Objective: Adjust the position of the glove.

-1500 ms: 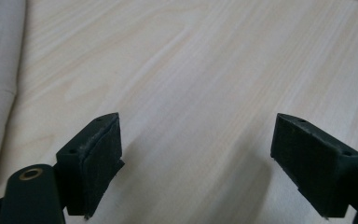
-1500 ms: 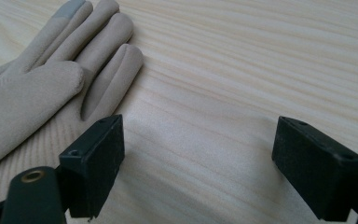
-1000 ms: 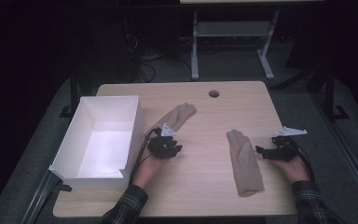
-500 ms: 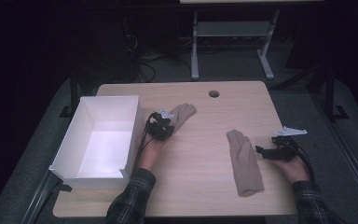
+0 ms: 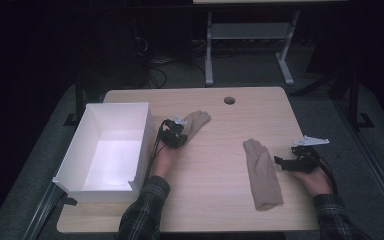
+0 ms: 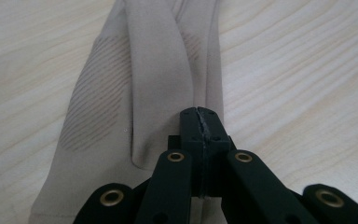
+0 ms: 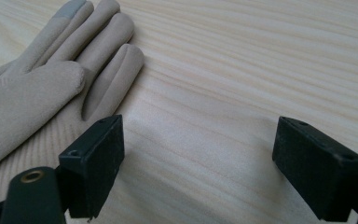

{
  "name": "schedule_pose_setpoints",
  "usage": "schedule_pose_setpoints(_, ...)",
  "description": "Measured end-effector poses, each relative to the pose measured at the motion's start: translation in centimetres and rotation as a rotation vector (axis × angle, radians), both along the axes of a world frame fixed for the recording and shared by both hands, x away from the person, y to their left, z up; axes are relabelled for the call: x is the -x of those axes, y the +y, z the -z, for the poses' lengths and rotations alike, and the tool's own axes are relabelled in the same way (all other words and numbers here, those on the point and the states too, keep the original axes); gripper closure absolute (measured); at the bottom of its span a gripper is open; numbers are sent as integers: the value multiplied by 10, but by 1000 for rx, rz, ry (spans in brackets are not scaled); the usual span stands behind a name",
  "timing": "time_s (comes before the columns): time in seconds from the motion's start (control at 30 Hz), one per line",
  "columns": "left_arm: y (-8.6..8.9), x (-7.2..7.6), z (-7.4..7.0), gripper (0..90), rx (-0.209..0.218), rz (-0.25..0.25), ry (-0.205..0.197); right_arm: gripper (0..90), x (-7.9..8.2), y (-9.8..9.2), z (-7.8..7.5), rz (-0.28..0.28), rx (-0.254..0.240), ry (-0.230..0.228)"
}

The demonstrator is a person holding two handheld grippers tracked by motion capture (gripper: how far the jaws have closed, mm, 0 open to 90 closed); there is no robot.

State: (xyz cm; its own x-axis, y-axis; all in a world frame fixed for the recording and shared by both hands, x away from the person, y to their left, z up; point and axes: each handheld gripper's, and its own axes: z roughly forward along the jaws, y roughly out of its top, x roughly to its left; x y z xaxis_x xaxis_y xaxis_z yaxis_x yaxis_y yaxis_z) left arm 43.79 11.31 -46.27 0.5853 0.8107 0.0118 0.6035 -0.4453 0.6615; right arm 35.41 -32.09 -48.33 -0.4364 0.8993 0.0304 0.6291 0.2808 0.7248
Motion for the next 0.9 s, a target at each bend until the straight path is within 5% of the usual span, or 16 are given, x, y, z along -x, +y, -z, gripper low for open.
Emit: schedule_pose_setpoints(0.9, -30, 48, 1, 898, 88, 210, 67, 162, 0, 0, 0, 2, 1, 1)
